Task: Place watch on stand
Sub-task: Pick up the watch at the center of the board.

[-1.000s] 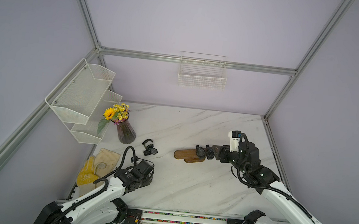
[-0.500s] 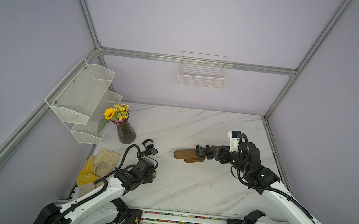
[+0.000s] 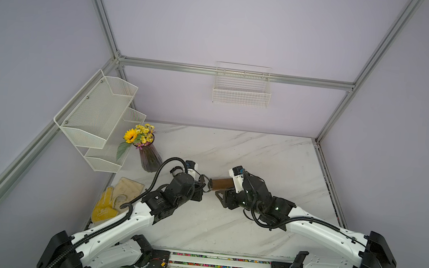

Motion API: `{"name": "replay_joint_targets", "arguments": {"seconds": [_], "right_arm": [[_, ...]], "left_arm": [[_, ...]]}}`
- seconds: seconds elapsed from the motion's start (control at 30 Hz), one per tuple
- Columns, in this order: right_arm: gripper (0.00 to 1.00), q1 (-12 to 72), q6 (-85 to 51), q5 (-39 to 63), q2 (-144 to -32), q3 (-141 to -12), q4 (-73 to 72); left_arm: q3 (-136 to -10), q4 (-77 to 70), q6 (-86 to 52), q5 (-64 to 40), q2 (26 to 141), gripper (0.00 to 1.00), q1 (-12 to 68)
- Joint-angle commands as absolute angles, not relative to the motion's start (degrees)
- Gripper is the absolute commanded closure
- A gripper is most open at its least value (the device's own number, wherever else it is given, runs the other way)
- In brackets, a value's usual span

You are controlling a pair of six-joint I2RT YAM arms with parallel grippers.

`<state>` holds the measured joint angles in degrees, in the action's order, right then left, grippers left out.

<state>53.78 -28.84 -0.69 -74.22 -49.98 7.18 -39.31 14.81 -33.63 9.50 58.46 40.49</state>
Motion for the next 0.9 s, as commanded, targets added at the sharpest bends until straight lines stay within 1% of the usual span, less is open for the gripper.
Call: {"name": "replay_joint_targets", "arguments": {"seconds": [0.0,0.1,0.33,0.5,0.57,0.7,0.77,0.83,0.87], "right_arm": [[0.40,54.6,-31.9,-4.0,-74.4,-51.7,3.4],[0.42,54.6,-32.7,-5.1,-73.1,-50.6,1.0],[0.49,54.6,-32.7,-7.4,-76.7,-52.8,4.5],[0.54,54.6,-32.4,-9.3,-76.2,-52.8,4.8],[0.59,54.6,-32.3,-9.4,-76.1,-53.0,4.7],[0.76,54.6,-32.3,-9.1,-76.6,-53.6,4.9],[0.83,54.6,-32.3,-9.7,-76.6,-53.8,5.4],[0.87,54.5,-31.9,-10.9,-75.7,-53.9,6.0],[0.88,54.5,-31.2,-11.3,-75.0,-53.6,6.1]], "left_arm": [[-43.7,9.1,-30.8,8.9,60.0,0.96,42.2],[-43.5,8.1,-31.0,8.7,60.3,0.96,43.0],[-42.5,7.0,-31.5,8.6,59.6,0.96,44.3],[-41.9,6.7,-31.7,8.2,58.8,0.96,44.3],[-41.6,6.2,-31.7,7.7,58.6,0.95,44.5],[-41.0,5.1,-31.7,6.7,58.5,0.94,44.6],[-40.5,4.5,-31.7,6.2,58.4,0.91,44.6],[-40.0,4.3,-31.6,5.9,57.9,0.87,44.5],[-39.6,4.0,-31.5,5.8,57.4,0.83,44.6]]}}
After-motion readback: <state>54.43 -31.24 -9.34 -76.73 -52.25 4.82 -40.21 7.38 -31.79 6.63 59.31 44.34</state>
